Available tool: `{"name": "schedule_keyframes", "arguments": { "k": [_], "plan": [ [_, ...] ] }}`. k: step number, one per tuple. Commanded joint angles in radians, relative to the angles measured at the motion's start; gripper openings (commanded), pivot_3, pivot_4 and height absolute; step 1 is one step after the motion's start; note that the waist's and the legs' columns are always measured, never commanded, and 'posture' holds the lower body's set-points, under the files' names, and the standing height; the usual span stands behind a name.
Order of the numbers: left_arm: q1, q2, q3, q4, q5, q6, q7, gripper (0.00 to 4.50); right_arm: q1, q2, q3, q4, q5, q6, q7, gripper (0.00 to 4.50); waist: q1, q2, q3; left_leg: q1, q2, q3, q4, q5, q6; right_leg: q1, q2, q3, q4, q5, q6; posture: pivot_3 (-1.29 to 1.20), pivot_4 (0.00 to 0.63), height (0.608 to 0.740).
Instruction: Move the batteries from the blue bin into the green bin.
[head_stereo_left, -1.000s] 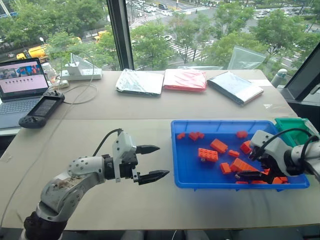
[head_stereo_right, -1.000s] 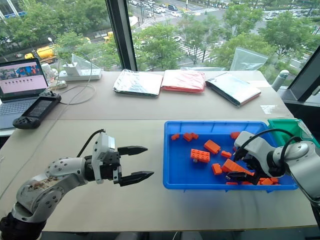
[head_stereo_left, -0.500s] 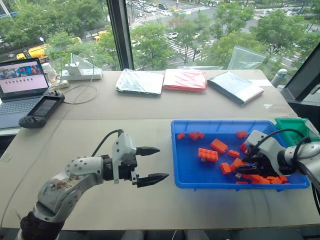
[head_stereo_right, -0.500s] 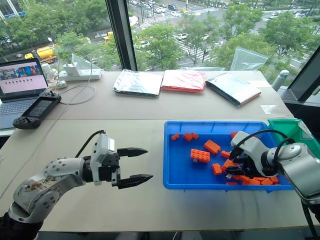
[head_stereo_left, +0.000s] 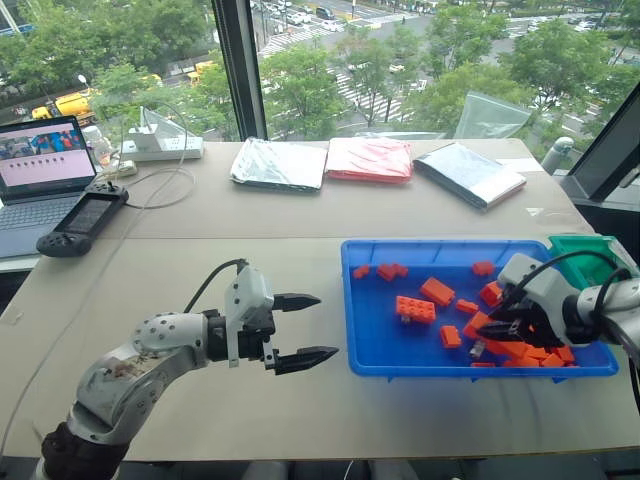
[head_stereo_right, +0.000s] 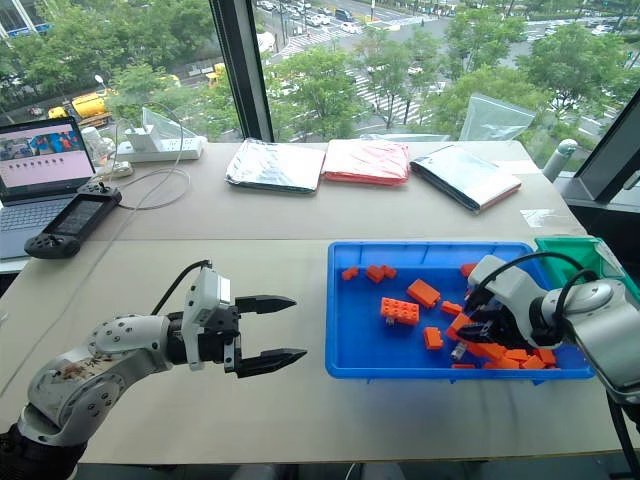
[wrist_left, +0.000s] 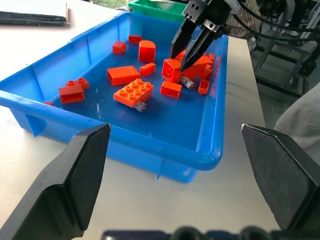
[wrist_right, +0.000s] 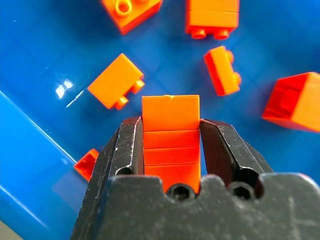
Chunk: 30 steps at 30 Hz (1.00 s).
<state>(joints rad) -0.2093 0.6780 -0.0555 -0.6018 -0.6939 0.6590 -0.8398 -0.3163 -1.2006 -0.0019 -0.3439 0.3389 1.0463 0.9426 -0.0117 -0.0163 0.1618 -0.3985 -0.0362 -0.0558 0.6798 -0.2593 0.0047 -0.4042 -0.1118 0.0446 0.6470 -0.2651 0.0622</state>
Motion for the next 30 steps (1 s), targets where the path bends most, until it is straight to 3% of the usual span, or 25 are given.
{"name": "schedule_keyframes", "arguments": {
  "k": [1,13,15,21,25,30],
  "plan": [
    [-0.017,-0.002,0.003,-0.047,-0.015,-0.001,0.006,4.50,-0.067,-0.039,-0.064,0.034,-0.015,-0.026,-0.013,1.45,0.000,0.000,0.000,0.000,0.000,0.000,0.000,0.000,0.000,0.000,0.000,0.000,0.000,0.000,0.000,0.00,0.150,0.740],
    [-0.017,-0.005,-0.003,-0.049,-0.008,0.001,0.027,4.50,-0.232,0.056,0.019,0.367,-0.229,-0.217,-0.216,1.45,0.000,0.000,0.000,0.000,0.000,0.001,0.000,0.000,0.000,-0.001,0.000,0.000,0.000,0.000,0.000,0.00,0.150,0.740],
    [-0.012,-0.002,-0.002,-0.053,-0.009,0.001,0.028,4.50,-0.234,0.068,0.002,0.347,-0.205,-0.202,-0.194,2.46,0.000,0.000,0.000,-0.001,0.000,0.001,0.000,0.000,0.000,-0.001,0.000,0.001,0.000,0.000,0.000,0.00,0.150,0.740],
    [-0.005,0.002,0.002,-0.060,-0.014,0.005,0.034,4.50,-0.218,0.060,-0.049,0.276,-0.146,-0.141,-0.139,4.42,-0.001,0.000,0.000,-0.001,0.000,0.001,0.000,0.000,0.000,-0.001,0.000,0.001,0.000,0.000,0.000,0.00,0.150,0.740],
    [-0.004,0.002,0.001,-0.060,-0.016,0.004,0.035,4.50,-0.176,0.023,-0.095,0.175,-0.031,-0.047,-0.024,4.42,0.002,0.000,0.000,-0.001,0.000,0.000,0.000,0.000,0.000,-0.001,0.000,0.001,0.000,0.000,0.000,0.00,0.150,0.740],
    [-0.005,-0.001,-0.007,-0.053,-0.011,-0.001,0.032,4.50,0.024,-0.079,-0.090,0.042,0.031,-0.058,0.114,4.42,0.009,0.000,0.000,-0.001,0.000,-0.001,0.000,0.000,0.000,0.000,0.000,-0.001,0.000,0.000,0.000,0.00,0.150,0.740]
  ]
}}
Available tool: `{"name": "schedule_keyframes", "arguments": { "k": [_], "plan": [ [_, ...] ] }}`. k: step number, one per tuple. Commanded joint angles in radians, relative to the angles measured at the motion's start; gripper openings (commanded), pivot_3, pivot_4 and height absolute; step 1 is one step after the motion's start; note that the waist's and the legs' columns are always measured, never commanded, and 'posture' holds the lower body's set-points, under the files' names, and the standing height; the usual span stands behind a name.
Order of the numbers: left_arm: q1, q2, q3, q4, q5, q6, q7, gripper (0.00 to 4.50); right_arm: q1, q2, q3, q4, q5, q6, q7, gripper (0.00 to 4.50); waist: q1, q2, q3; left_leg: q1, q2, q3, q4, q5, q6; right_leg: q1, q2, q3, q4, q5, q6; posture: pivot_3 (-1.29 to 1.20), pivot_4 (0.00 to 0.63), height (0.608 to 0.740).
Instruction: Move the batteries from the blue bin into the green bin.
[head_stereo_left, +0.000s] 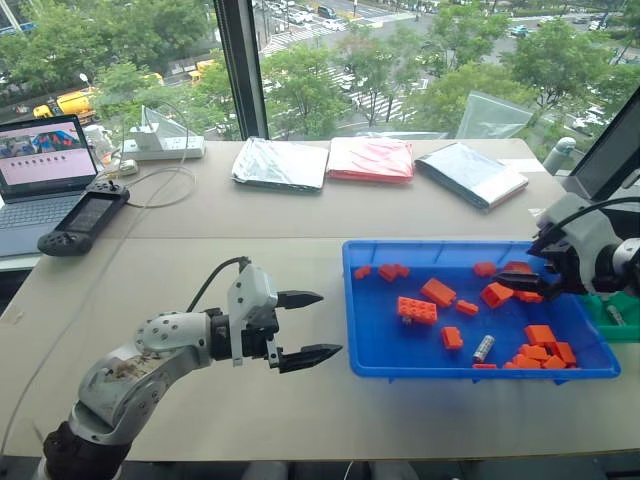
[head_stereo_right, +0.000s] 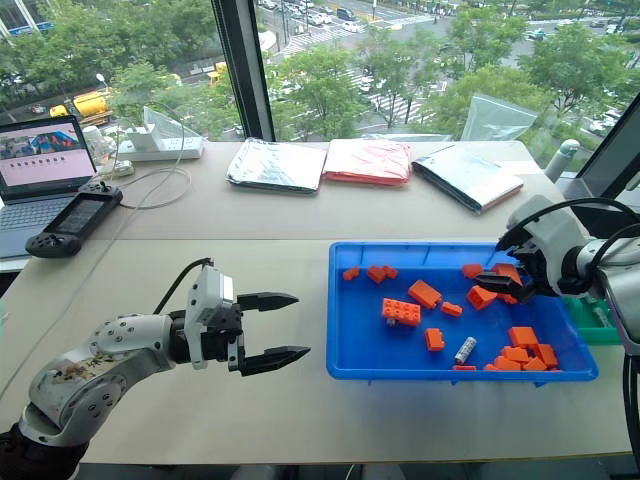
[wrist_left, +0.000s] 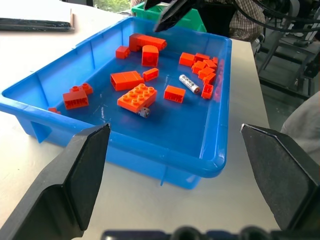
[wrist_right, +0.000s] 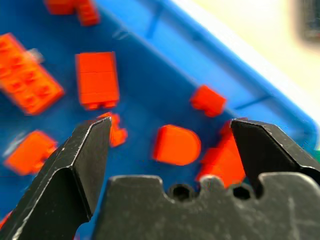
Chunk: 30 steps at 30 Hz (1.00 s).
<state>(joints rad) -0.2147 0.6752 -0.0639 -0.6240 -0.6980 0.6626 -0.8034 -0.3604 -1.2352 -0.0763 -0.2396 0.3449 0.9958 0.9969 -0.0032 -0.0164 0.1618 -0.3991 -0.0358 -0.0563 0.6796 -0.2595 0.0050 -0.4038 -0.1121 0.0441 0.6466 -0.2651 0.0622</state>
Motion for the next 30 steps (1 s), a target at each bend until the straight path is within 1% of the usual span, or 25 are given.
{"name": "schedule_keyframes", "arguments": {
  "k": [1,5,10,14,20,25,30],
  "plan": [
    [0.000,0.002,0.001,-0.030,-0.006,-0.005,-0.005,4.50,0.099,-0.054,-0.008,-0.074,0.020,-0.027,0.068,4.42,0.000,0.000,0.000,0.000,0.000,0.000,0.000,0.000,0.000,0.000,0.000,0.000,0.000,0.000,0.000,0.00,0.150,0.740],
    [0.001,-0.003,-0.003,-0.027,-0.002,-0.008,-0.002,4.50,0.118,-0.020,0.027,-0.079,0.034,-0.032,0.064,4.42,-0.009,0.000,0.000,0.001,0.000,0.002,0.001,0.000,0.000,0.000,0.000,0.001,0.001,0.000,0.000,0.00,0.150,0.740],
    [0.005,-0.002,-0.002,-0.033,-0.006,-0.006,-0.002,4.50,0.111,-0.004,0.124,-0.030,-0.023,-0.090,0.061,4.42,-0.010,0.000,0.000,0.001,0.000,0.001,0.001,0.000,0.000,0.000,0.001,0.001,0.001,0.000,0.000,0.00,0.150,0.740],
    [0.003,-0.001,-0.002,-0.033,-0.007,-0.005,-0.003,4.50,0.091,0.019,0.172,-0.015,-0.040,-0.106,0.064,4.42,-0.008,0.000,0.000,0.001,0.000,0.001,0.001,0.000,0.000,0.000,0.000,0.001,0.001,0.000,0.000,0.00,0.150,0.740],
    [0.000,-0.002,-0.001,-0.031,-0.003,-0.008,-0.001,4.50,0.067,0.058,0.255,0.039,-0.105,-0.123,0.044,4.42,-0.008,0.000,0.000,0.001,0.000,0.001,0.001,0.000,0.000,0.000,0.000,0.001,0.001,0.000,0.000,0.00,0.150,0.740],
    [-0.002,-0.004,0.000,-0.027,-0.001,-0.011,-0.001,4.50,0.055,0.076,0.278,0.092,-0.145,-0.132,0.028,4.42,-0.008,-0.003,-0.001,0.002,0.000,0.000,0.001,0.000,0.000,0.001,0.000,0.000,0.000,0.000,0.000,0.00,0.150,0.740],
    [0.002,-0.004,-0.001,-0.018,0.007,-0.021,-0.008,4.50,0.053,0.084,0.283,0.116,-0.159,-0.145,0.043,4.42,-0.007,-0.004,-0.002,0.004,0.000,0.000,0.001,0.000,0.000,0.004,0.000,0.000,0.000,0.000,0.000,0.00,0.150,0.740]
  ]
}}
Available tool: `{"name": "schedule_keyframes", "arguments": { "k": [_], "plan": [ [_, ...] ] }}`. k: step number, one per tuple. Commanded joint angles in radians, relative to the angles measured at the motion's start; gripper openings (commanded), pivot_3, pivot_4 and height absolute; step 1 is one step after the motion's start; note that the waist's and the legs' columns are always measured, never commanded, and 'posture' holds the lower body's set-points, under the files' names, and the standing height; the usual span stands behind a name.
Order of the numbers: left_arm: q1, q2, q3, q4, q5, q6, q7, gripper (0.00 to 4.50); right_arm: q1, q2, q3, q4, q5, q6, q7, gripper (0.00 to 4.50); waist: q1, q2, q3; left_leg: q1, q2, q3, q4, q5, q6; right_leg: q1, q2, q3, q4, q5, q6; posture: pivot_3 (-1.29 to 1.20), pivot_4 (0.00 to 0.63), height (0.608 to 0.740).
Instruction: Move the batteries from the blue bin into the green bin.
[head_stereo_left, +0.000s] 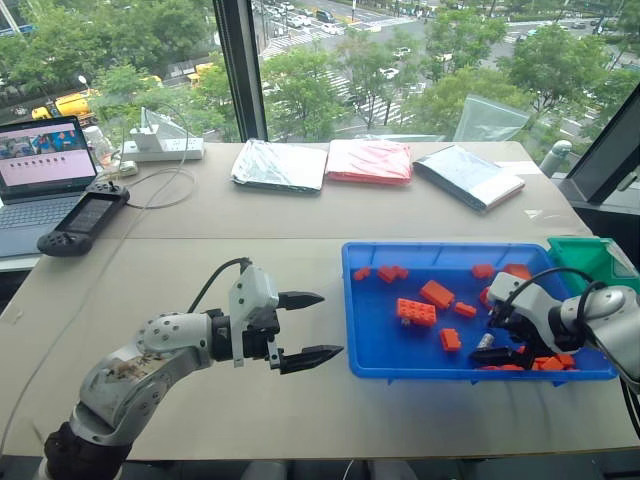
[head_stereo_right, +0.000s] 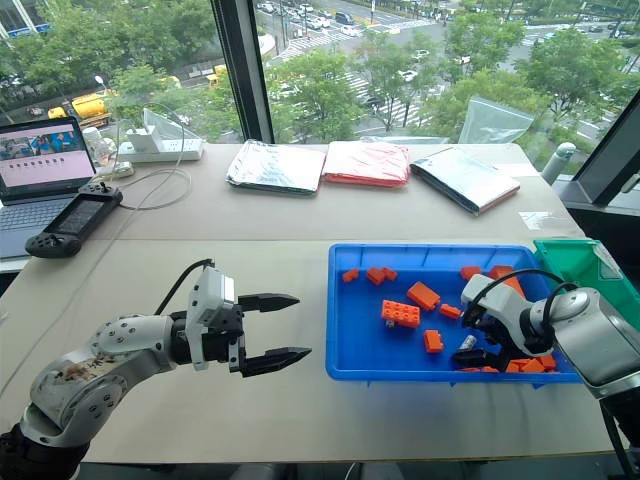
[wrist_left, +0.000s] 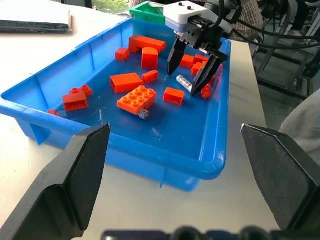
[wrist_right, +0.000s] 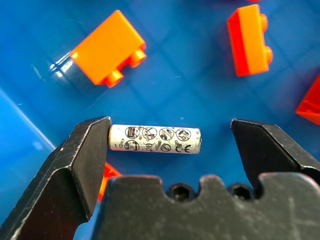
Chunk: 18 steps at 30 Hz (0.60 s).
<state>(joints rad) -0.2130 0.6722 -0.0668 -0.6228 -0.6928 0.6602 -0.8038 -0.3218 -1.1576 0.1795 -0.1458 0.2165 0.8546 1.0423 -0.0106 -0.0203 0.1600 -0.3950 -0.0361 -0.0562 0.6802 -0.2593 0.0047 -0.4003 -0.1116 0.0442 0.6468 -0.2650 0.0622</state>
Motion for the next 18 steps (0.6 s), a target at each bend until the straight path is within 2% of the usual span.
{"name": "schedule_keyframes", "arguments": {
  "k": [1,10,13,16,17,18],
  "plan": [
    [0.001,-0.001,0.002,-0.018,0.004,-0.020,-0.009,4.50,0.014,0.007,0.028,0.025,-0.031,-0.004,0.001,4.42,0.000,0.000,0.000,0.000,0.000,0.000,0.000,0.000,0.000,0.001,0.000,0.000,0.000,0.000,0.000,0.00,0.150,0.740],
    [0.004,-0.006,-0.002,-0.020,0.012,-0.025,-0.009,4.50,0.008,0.009,0.035,0.062,-0.041,-0.016,0.023,4.42,0.003,-0.001,0.000,0.008,0.000,-0.001,-0.001,0.000,0.000,0.011,0.000,-0.002,-0.004,0.000,0.000,0.00,0.150,0.740],
    [0.005,-0.007,-0.001,-0.021,0.014,-0.024,-0.010,4.50,0.008,0.010,0.034,0.070,-0.042,-0.018,0.025,3.72,0.003,-0.001,0.000,0.008,0.000,-0.001,-0.001,0.000,0.000,0.011,0.000,-0.002,-0.004,0.000,0.000,0.00,0.150,0.740],
    [0.006,-0.009,-0.002,-0.022,0.015,-0.024,-0.010,4.50,0.013,0.008,0.033,0.079,-0.042,-0.023,0.028,2.74,0.003,-0.001,0.000,0.009,0.000,-0.001,-0.001,0.000,0.000,0.011,0.000,-0.002,-0.004,0.000,0.000,0.00,0.150,0.740],
    [0.006,-0.009,-0.003,-0.022,0.015,-0.025,-0.010,4.50,0.014,0.008,0.032,0.080,-0.042,-0.024,0.029,2.52,0.003,-0.001,0.000,0.009,0.000,-0.001,-0.001,0.000,0.000,0.011,0.000,-0.002,-0.004,0.000,0.000,0.00,0.150,0.740],
    [0.004,-0.010,-0.003,-0.021,0.015,-0.024,-0.010,4.50,0.014,0.011,0.030,0.082,-0.040,-0.023,0.028,2.51,0.003,-0.001,0.000,0.009,0.000,-0.001,-0.001,0.000,0.000,0.011,0.000,-0.002,-0.004,0.000,0.000,0.00,0.150,0.740]
  ]
}}
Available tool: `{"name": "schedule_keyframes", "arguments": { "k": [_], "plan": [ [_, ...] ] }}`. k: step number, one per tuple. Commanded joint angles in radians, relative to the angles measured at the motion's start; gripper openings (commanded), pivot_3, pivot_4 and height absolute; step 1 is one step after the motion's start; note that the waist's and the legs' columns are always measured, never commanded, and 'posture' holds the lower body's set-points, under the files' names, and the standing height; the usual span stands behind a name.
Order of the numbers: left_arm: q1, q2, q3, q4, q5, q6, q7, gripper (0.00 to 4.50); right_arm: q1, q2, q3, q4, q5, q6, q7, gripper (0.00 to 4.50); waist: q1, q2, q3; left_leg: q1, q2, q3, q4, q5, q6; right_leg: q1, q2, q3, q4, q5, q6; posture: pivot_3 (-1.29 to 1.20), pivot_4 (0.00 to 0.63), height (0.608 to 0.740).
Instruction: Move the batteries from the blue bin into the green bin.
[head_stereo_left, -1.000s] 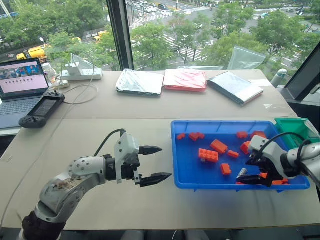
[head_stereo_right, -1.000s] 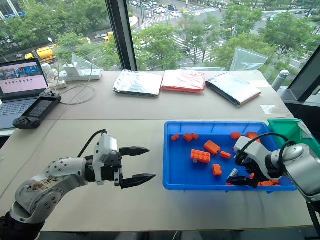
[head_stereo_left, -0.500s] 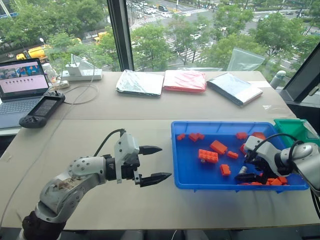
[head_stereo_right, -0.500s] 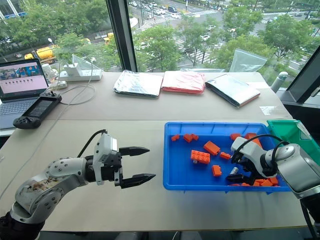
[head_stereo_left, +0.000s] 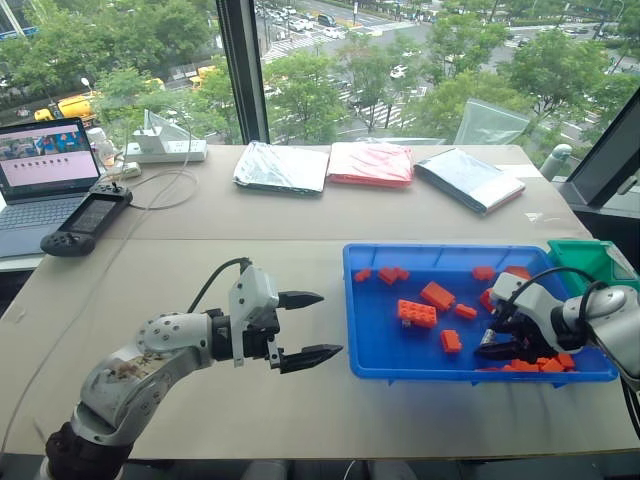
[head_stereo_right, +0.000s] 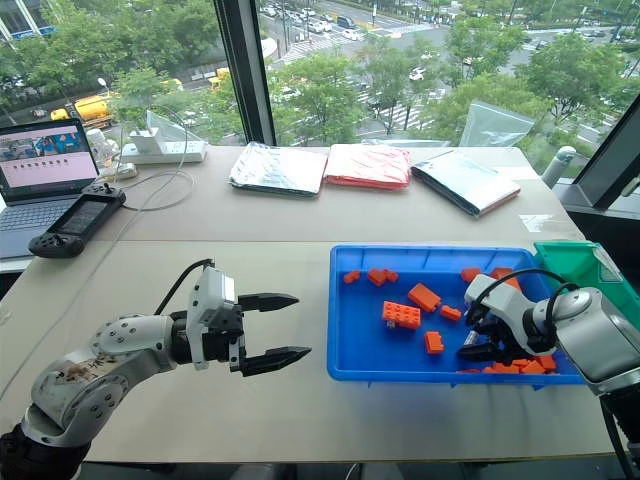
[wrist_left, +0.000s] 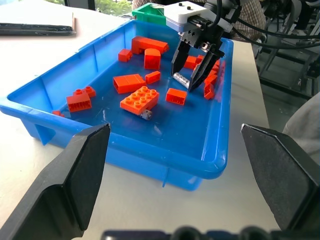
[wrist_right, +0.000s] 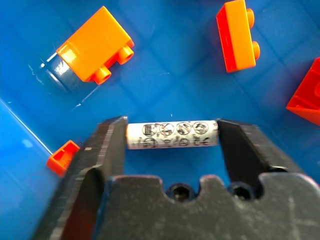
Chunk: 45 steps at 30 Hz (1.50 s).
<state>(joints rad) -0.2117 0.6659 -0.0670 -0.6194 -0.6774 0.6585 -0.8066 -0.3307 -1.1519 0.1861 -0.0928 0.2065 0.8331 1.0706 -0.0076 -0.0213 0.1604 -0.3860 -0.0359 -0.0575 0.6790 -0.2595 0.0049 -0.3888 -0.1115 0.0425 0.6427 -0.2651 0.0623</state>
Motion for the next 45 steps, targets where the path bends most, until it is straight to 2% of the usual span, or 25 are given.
{"name": "schedule_keyframes", "arguments": {
  "k": [1,8,13,16,21,26,30,34,36,38,39,40,45],
  "plan": [
    [0.002,-0.005,-0.002,-0.024,0.000,-0.021,-0.008,4.50,0.023,0.007,0.022,0.030,-0.029,0.000,-0.002,2.51,0.000,0.000,0.000,0.000,0.000,0.000,0.000,0.000,0.000,0.000,0.000,0.000,0.000,0.000,0.000,0.00,0.150,0.740],
    [0.004,-0.006,-0.002,-0.029,-0.001,-0.017,-0.009,4.50,0.025,-0.003,-0.008,0.016,-0.023,0.002,-0.011,2.51,0.001,0.000,0.000,0.000,0.000,0.000,0.000,0.000,0.000,0.000,0.000,0.000,0.000,0.000,0.000,0.00,0.150,0.740],
    [0.012,-0.003,0.000,-0.026,0.004,-0.023,-0.012,4.50,0.044,-0.054,-0.149,-0.041,0.041,0.043,0.004,2.51,0.003,0.000,0.001,-0.001,0.000,0.000,0.000,0.000,0.000,-0.001,0.000,0.000,0.000,0.000,0.000,0.00,0.150,0.740],
    [0.025,0.005,0.009,-0.024,0.006,-0.026,-0.019,4.50,0.070,-0.099,-0.295,-0.058,0.071,0.092,-0.010,2.51,0.004,0.003,0.002,-0.003,0.000,0.001,0.000,0.000,0.000,-0.003,-0.001,0.001,0.001,0.000,0.000,0.00,0.150,0.740],
    [0.025,0.010,0.016,-0.026,-0.001,-0.019,-0.024,4.50,-0.095,-0.049,-0.418,-0.023,0.069,0.205,-0.170,2.51,-0.007,0.003,0.002,-0.002,0.000,0.002,-0.001,0.000,0.000,-0.004,0.000,0.002,0.000,0.000,0.000,0.00,0.150,0.740],
    [0.008,0.011,0.013,-0.022,-0.003,-0.013,-0.029,4.50,-0.272,0.040,-0.433,0.153,-0.065,0.189,-0.468,2.51,-0.006,0.003,0.002,-0.003,0.000,0.002,-0.001,0.000,0.000,-0.004,0.000,0.002,0.000,0.000,0.000,0.00,0.150,0.740],
    [-0.006,0.002,0.006,-0.020,-0.001,-0.011,-0.021,4.50,-0.284,0.071,-0.427,0.315,-0.158,0.080,-0.632,2.51,0.007,0.003,0.002,-0.006,-0.001,0.002,-0.001,0.000,0.000,-0.007,-0.002,0.002,0.000,0.000,0.000,0.00,0.150,0.740],
    [-0.013,0.002,0.007,-0.019,-0.003,-0.007,-0.019,4.50,-0.290,0.099,-0.431,0.411,-0.185,0.007,-0.700,2.51,0.003,0.003,0.002,-0.012,-0.002,0.004,-0.001,0.000,0.000,-0.015,-0.002,0.003,0.003,0.000,0.000,0.00,0.150,0.740],
    [-0.014,0.002,0.008,-0.020,-0.004,-0.005,-0.018,4.50,-0.304,0.112,-0.444,0.428,-0.181,-0.015,-0.719,3.52,-0.003,0.004,0.002,-0.013,-0.001,0.005,-0.001,0.001,-0.001,-0.017,-0.001,0.004,0.004,0.000,0.000,0.00,0.150,0.740],
    [-0.014,0.002,0.008,-0.020,-0.004,-0.004,-0.018,4.50,-0.321,0.122,-0.459,0.424,-0.164,-0.018,-0.723,3.97,-0.009,0.005,0.002,-0.013,-0.001,0.005,-0.001,0.001,-0.001,-0.017,-0.001,0.004,0.004,0.000,0.000,0.00,0.150,0.740],
    [-0.015,0.002,0.008,-0.020,-0.004,-0.003,-0.018,4.50,-0.328,0.125,-0.466,0.419,-0.156,-0.019,-0.724,4.35,-0.012,0.005,0.002,-0.013,-0.001,0.005,-0.001,0.001,-0.001,-0.017,-0.001,0.005,0.004,0.000,0.000,0.00,0.150,0.740],
    [-0.015,0.002,0.007,-0.020,-0.005,-0.003,-0.018,4.50,-0.338,0.130,-0.477,0.412,-0.146,-0.022,-0.723,4.47,-0.013,0.005,0.002,-0.013,-0.001,0.005,-0.001,0.000,-0.001,-0.017,-0.001,0.005,0.004,0.000,0.000,0.00,0.150,0.740],
    [-0.016,0.004,0.008,-0.018,-0.007,-0.003,-0.021,4.50,-0.388,0.154,-0.500,0.334,-0.090,-0.054,-0.674,4.47,-0.011,0.005,0.002,-0.013,-0.001,0.005,-0.001,0.001,-0.001,-0.016,0.000,0.005,0.004,0.000,0.000,0.00,0.150,0.740]
  ]
}}
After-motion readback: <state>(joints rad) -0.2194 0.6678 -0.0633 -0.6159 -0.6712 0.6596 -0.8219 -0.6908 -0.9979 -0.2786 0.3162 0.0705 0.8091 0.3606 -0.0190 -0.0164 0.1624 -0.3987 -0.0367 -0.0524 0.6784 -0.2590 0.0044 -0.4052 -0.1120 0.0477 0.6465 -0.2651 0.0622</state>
